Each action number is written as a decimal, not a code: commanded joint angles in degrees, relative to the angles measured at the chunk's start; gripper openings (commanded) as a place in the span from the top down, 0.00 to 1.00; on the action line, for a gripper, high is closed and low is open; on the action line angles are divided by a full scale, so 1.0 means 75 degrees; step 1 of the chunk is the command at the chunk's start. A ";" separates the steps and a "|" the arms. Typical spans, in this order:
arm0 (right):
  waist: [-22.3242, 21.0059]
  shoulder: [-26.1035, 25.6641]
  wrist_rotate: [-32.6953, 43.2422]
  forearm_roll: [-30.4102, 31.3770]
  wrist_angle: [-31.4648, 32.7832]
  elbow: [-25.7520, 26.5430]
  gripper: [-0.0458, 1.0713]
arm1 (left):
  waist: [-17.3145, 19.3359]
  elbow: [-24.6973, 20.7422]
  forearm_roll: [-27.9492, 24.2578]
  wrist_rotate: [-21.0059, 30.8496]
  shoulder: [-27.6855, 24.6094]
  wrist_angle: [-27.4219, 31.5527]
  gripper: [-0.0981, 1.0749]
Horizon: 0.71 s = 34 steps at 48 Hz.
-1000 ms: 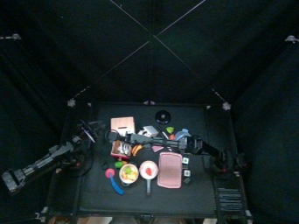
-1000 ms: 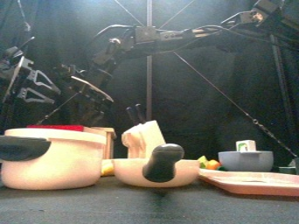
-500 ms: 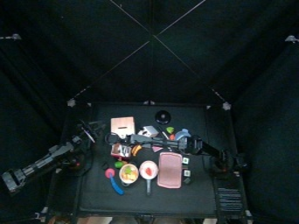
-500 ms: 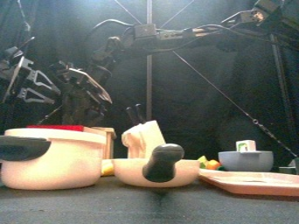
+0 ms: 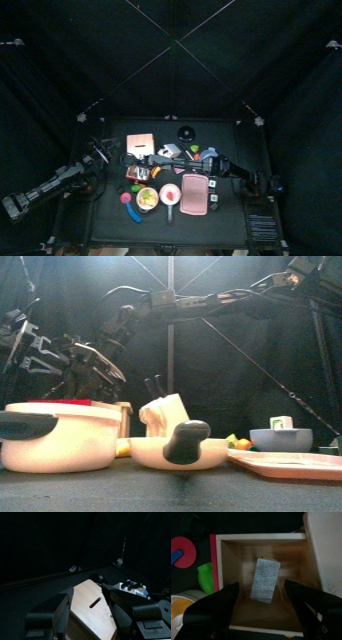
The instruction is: Grab egg sushi
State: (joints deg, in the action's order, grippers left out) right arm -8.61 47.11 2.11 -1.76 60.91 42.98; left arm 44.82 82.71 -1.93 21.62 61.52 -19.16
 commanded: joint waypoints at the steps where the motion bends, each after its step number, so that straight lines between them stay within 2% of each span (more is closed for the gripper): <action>1: -0.0082 -0.0105 -0.0012 -0.0023 0.0070 0.0094 0.04 | 0.0000 -0.0105 -0.0012 -0.0012 -0.0047 -0.0035 0.18; 23: -0.0340 0.0035 0.0000 -0.0188 0.0187 0.0023 0.04 | 0.0012 -0.0105 -0.0012 -0.0012 -0.0047 -0.0035 0.18; 34: -0.0352 -0.0340 0.0223 0.0422 0.0223 0.0059 0.04 | 0.0000 -0.0082 -0.0012 -0.0012 -0.0047 -0.0035 0.18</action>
State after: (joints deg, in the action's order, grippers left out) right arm -9.23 47.20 2.81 -1.05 61.88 43.15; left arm 44.82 82.79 -1.93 21.62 61.52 -19.16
